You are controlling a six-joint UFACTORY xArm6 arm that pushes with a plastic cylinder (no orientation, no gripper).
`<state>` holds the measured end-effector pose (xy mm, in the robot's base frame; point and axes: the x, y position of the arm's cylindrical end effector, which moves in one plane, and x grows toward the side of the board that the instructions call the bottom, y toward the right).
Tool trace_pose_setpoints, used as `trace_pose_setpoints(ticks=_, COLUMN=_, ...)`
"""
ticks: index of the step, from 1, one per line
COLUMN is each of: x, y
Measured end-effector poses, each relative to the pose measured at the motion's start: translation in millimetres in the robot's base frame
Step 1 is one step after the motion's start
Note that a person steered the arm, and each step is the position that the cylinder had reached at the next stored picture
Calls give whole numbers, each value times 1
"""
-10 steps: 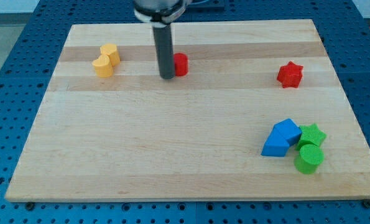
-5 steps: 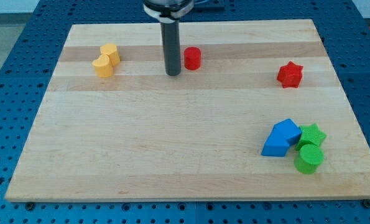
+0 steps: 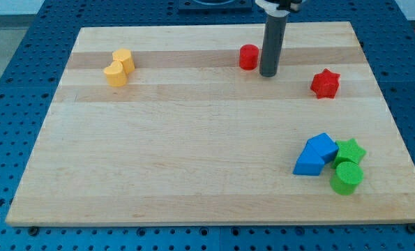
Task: Move the red circle towards the red star
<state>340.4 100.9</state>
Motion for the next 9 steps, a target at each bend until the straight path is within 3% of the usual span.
trace_pose_setpoints(ticks=3, x=16, y=-114)
trace_pose_setpoints(ticks=4, x=-6, y=-123)
trace_pose_setpoints(ticks=5, x=-45, y=-107)
trace_pose_setpoints(ticks=7, x=-50, y=-56)
trace_pose_setpoints(ticks=9, x=-18, y=-19)
